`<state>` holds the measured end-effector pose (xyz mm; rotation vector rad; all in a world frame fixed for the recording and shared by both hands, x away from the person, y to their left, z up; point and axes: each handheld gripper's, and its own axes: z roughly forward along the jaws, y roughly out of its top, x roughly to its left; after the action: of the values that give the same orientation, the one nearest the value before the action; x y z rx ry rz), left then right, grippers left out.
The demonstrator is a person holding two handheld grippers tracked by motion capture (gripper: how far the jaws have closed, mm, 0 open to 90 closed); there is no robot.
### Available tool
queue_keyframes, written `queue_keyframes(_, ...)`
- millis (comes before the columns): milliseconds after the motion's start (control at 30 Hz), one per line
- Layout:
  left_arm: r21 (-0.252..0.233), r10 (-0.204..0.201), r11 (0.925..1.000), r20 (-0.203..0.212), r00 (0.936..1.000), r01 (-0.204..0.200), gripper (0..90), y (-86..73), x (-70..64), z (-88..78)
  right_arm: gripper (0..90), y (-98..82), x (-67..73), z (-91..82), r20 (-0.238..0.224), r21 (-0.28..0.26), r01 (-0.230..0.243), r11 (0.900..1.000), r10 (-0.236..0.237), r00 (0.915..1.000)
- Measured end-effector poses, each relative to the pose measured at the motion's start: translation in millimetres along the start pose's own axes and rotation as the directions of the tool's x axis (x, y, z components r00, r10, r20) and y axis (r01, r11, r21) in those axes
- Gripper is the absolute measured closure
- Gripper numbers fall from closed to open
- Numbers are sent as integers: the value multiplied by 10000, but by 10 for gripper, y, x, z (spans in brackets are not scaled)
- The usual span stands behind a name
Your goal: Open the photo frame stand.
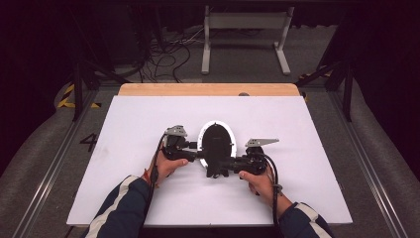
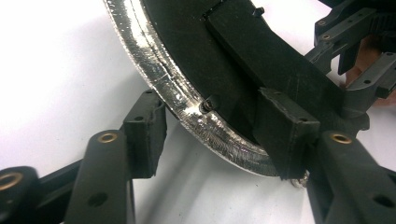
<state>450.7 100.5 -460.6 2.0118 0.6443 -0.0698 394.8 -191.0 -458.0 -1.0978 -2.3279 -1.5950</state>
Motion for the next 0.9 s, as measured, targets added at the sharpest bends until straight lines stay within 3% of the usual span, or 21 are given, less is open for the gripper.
queue_keyframes(167, -250, 15, 9997, 393, 9992, -5, 512, -10, -30, -8, 674, -15, -6, -10, -129, -83, -92, 9999, 91, 9999)
queue_keyframes(367, -216, 167, 9996, 290, 9994, -161, 518, -1, -62, -22, 684, -26, -3, -13, -161, -128, -126, 9998, 124, 9998)
queue_keyframes(667, -78, 342, 9994, 705, 9969, -337, 534, -7, -74, -7, 687, -23, 16, -22, -141, -137, 58, 9999, -60, 9999)
queue_keyframes(833, -150, 507, 9986, 667, 9965, -498, 549, 5, -102, -16, 694, -22, 25, -22, -138, -113, 106, 9999, -107, 9998)
queue_keyframes(900, -258, 669, 9975, 465, 9967, -657, 564, 15, -139, -33, 702, -15, 36, -33, -149, -158, 161, 9997, -163, 9998)
